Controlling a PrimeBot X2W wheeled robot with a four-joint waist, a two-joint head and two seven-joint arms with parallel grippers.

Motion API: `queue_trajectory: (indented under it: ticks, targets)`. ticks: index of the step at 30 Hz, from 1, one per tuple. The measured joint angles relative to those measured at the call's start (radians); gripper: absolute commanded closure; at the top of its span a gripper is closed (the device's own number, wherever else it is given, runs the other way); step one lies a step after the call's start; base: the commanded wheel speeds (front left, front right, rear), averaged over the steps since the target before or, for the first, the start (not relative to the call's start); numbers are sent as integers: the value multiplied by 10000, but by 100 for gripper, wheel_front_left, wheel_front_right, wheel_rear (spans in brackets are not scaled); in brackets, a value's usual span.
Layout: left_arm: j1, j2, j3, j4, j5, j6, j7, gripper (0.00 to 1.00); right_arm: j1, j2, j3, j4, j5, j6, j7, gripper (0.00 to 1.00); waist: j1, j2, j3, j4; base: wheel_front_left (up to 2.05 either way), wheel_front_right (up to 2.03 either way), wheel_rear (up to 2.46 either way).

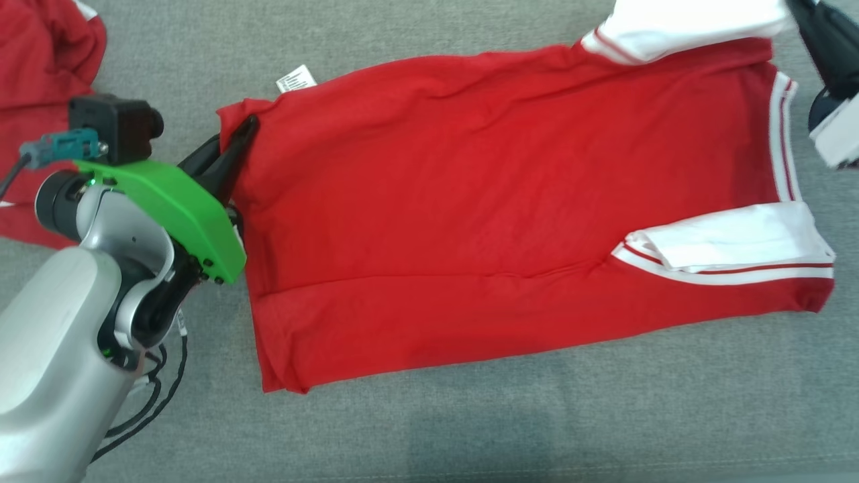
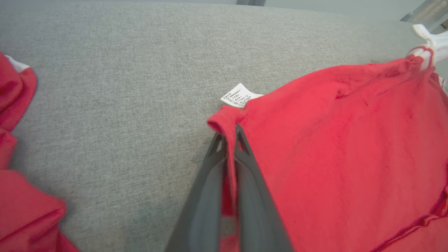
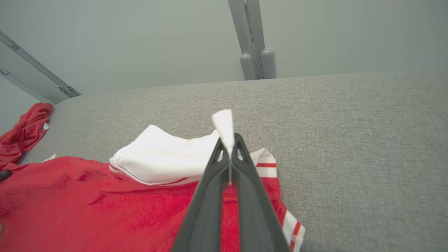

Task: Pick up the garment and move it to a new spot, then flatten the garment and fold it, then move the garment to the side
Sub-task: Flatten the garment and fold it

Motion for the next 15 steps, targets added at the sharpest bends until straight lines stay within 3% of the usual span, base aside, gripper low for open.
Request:
queue_trajectory:
  ticks: [15]
  targets:
    - [2416,709,142,-1459,251,368,-1584,100,3710,506,-1106,-2801,316,0,-10,100,0,0,-1169,-755,0,0,0]
